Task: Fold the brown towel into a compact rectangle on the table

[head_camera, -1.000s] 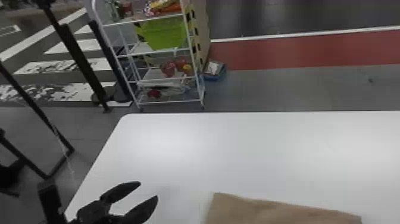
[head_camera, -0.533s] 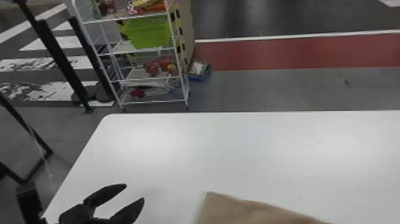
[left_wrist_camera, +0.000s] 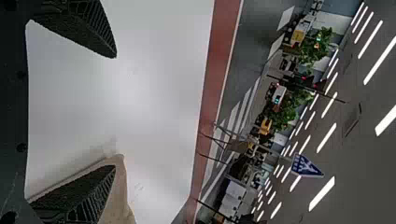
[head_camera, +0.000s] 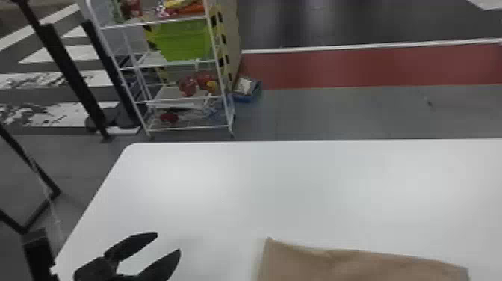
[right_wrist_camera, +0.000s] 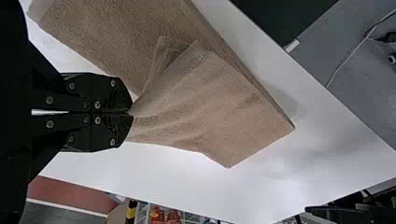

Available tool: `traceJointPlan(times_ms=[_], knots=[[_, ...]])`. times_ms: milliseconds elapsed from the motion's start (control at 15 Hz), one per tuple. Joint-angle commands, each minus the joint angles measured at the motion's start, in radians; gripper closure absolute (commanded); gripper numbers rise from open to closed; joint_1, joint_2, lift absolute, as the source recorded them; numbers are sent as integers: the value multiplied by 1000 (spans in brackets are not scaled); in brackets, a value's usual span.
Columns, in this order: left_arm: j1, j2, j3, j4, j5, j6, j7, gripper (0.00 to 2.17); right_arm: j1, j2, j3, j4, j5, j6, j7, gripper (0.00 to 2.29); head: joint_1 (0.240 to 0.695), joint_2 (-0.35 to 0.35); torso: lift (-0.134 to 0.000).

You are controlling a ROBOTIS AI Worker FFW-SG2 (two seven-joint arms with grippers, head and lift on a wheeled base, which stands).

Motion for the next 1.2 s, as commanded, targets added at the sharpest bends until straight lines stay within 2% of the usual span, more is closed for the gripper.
traceJointPlan(times_ms=[0, 200, 467, 533, 600, 667, 733, 867, 1133], knots=[[-8, -3, -24, 3, -9, 0, 0, 29, 10, -4, 13, 69, 63, -27, 3, 1622, 695, 135, -122], [-7, -3, -35, -2, -23, 3, 0, 29, -13, -15, 79, 143, 155, -27, 3, 1622, 695, 92, -122], [-7, -3, -33, -8, -23, 6, 0, 29, -31, -15, 90, 143, 152, -23, 3, 1622, 695, 85, -122], [-5, -3, -33, -11, -23, 6, 0, 29, -28, -10, 59, 112, 112, -20, 3, 1622, 695, 87, -122], [-7, -3, -35, -11, -23, 6, 0, 29, -22, -2, -13, 75, 15, -17, 3, 1622, 695, 89, -122], [-7, -3, -36, -12, -23, 6, 1, 29, -8, 4, -74, 43, -51, -17, 3, 1622, 695, 86, -122], [-7, -3, -36, -11, -24, 9, 1, 29, 8, 4, -111, 32, -81, -23, 3, 1622, 695, 79, -122], [-7, -3, -47, -8, -30, 9, 3, 29, 35, 4, -119, 63, -55, -27, 3, 1622, 695, 41, -122], [-5, -3, -58, 1, -36, 6, -2, 29, 2, -12, -19, 196, 86, -30, 3, 1615, 695, -2, -122]])
